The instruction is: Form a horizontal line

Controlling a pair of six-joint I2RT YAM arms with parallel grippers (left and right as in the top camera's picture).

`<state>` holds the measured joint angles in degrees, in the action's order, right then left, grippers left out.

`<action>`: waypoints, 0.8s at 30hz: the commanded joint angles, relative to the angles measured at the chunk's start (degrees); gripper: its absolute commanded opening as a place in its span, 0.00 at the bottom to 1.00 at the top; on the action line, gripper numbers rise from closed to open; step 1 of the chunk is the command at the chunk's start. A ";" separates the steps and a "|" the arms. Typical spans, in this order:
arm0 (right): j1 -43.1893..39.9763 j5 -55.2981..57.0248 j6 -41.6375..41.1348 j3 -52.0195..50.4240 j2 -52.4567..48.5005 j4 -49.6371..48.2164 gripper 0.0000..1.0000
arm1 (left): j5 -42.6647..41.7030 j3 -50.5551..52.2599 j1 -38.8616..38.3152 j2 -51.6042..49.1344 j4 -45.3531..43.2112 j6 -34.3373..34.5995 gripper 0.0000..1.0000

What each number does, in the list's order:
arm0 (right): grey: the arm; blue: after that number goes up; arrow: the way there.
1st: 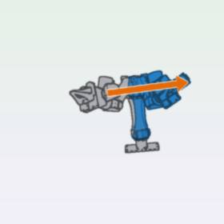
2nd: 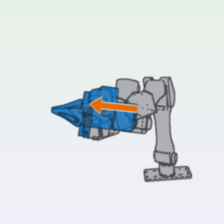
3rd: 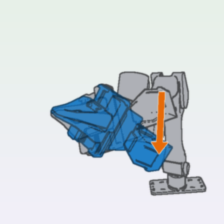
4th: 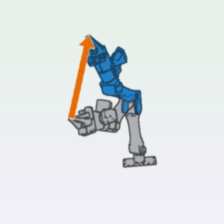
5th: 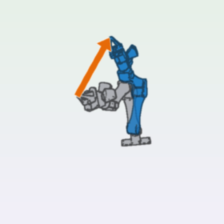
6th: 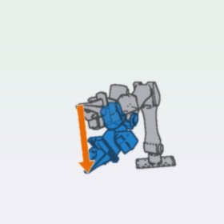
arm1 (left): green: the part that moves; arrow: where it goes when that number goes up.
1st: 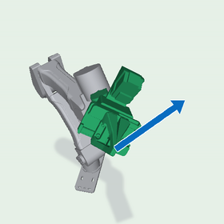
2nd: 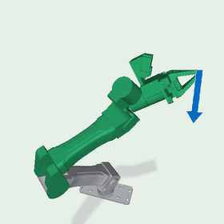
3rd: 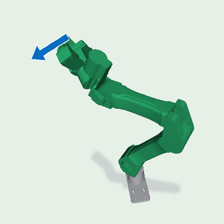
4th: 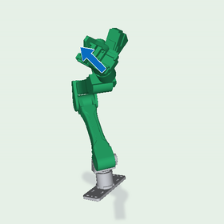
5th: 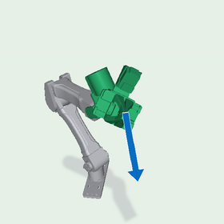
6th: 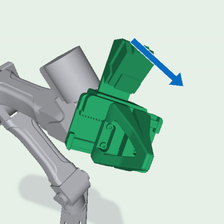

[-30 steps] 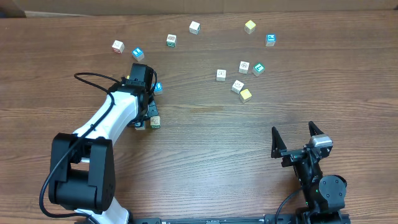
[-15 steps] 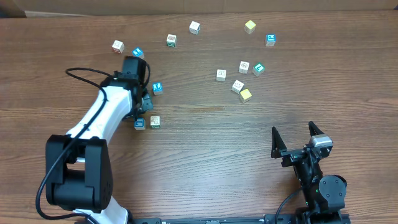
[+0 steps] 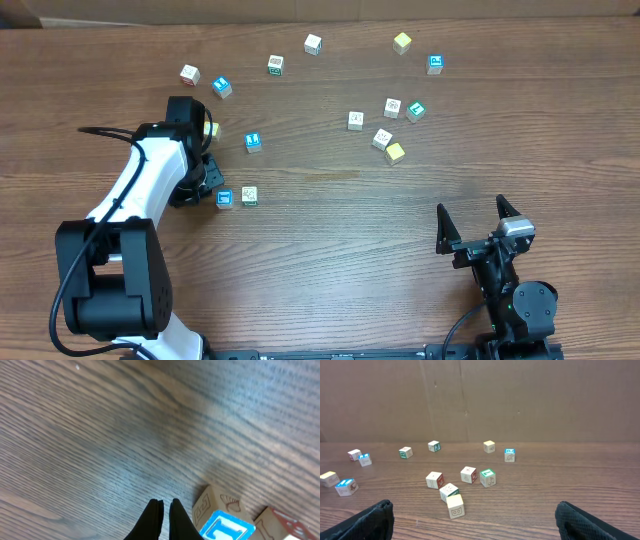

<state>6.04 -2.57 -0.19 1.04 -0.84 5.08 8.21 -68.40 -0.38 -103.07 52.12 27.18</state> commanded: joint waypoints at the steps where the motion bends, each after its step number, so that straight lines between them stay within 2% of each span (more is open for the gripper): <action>1: 0.33 0.28 0.26 -0.59 0.68 -0.42 1.00 | -3.26 2.34 0.04 -0.33 -0.26 -2.91 0.04; 3: 0.33 0.28 0.26 -0.59 0.68 -0.42 1.00 | -5.51 3.61 0.20 -0.33 -2.34 -6.36 0.04; 12: 0.33 0.28 0.26 -0.59 0.68 -0.42 1.00 | -20.24 6.49 6.38 -0.33 -9.70 -12.41 0.04; 24: 0.33 0.28 0.26 -0.59 0.68 -0.42 1.00 | -20.35 8.70 6.45 -0.46 -12.17 -11.98 0.04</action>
<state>6.04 -2.57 -0.19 1.04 -0.84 5.06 -10.87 -60.29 7.03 -103.07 40.21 16.08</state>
